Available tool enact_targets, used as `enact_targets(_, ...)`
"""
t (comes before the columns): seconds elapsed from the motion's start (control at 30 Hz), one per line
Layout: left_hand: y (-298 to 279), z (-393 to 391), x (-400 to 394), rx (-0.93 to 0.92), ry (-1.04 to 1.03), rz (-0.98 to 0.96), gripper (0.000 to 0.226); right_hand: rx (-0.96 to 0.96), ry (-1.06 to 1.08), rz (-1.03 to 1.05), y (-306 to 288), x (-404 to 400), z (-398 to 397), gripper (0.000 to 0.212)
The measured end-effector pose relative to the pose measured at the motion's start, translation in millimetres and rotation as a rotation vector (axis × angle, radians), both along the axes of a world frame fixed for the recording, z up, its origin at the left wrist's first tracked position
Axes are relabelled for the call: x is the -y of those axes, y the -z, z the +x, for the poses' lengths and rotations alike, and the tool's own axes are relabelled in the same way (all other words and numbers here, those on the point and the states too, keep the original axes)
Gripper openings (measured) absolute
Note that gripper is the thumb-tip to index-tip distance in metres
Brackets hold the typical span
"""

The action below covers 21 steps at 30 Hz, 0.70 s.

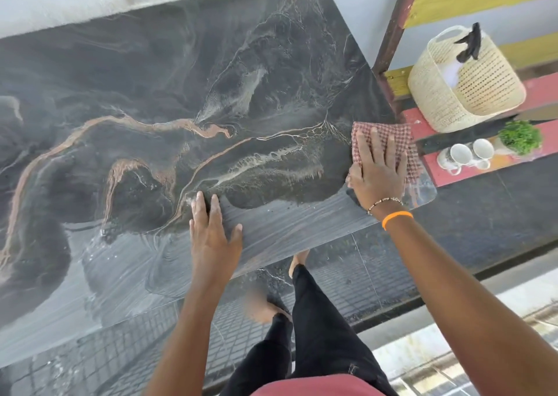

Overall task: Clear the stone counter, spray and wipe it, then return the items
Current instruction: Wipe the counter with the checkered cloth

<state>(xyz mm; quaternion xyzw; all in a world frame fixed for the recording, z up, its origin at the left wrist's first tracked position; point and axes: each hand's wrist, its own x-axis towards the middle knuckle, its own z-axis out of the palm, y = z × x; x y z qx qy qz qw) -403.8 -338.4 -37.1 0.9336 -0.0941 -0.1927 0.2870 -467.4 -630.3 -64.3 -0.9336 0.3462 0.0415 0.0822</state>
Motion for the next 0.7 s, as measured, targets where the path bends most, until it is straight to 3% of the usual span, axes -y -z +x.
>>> enact_targets(0.33, -10, -2, -43, 0.106, -0.21, -0.326, 0.052, -0.035, -0.322, 0.026, -3, -146, 40, 0.069)
enact_targets(0.57, -11, 1, -101, 0.101, -0.417, -0.365, 0.061, -0.056, -0.645, 0.05, -7, -245, 66, 0.065)
enact_targets(0.7, -13, 2, -133, 0.085, -0.453, -0.336, 0.068, -0.009, -0.782, -0.015, -11, -228, 73, 0.06)
